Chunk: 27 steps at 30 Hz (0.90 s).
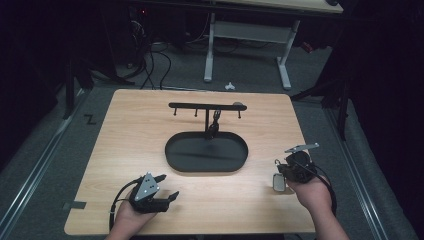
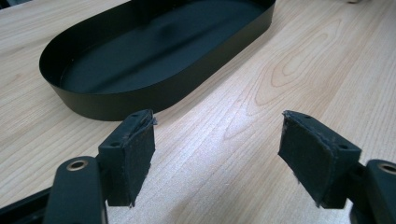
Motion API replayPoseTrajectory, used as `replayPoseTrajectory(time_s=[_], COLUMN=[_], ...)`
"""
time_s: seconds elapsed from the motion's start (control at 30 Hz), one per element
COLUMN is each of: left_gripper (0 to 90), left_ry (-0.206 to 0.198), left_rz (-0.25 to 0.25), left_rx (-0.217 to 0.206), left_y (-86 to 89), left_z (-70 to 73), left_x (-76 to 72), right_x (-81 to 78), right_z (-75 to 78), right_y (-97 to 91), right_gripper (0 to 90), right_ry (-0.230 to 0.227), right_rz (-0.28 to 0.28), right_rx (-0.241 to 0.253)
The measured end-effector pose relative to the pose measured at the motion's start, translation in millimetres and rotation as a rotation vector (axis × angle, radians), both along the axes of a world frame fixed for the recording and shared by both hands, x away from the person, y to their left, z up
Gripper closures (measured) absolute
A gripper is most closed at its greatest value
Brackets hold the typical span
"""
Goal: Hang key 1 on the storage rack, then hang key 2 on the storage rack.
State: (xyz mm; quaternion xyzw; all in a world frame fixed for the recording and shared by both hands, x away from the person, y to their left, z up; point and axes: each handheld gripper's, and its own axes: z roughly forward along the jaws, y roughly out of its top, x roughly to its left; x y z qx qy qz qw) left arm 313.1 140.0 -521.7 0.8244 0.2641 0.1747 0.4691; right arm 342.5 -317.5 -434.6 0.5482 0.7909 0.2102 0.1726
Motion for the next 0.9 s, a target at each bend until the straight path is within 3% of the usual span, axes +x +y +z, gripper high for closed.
replayPoseTrajectory(time_s=[0.23, 0.9], left_gripper=[27.0, 26.9], left_ry=[-0.001, -0.005], left_rz=[-0.004, -0.012], left_rx=[-0.005, -0.007], left_y=[-0.3, -0.8], left_z=[1.3, 1.3], left_x=[-0.9, 1.2], right_x=[-1.7, 7.7], right_z=[10.2, 37.6], right_y=[0.0, 37.3], right_gripper=[84.1, 84.1], right_ry=[-0.04, -0.089], right_rz=[-0.006, 0.086], right_rx=[0.033, 0.014])
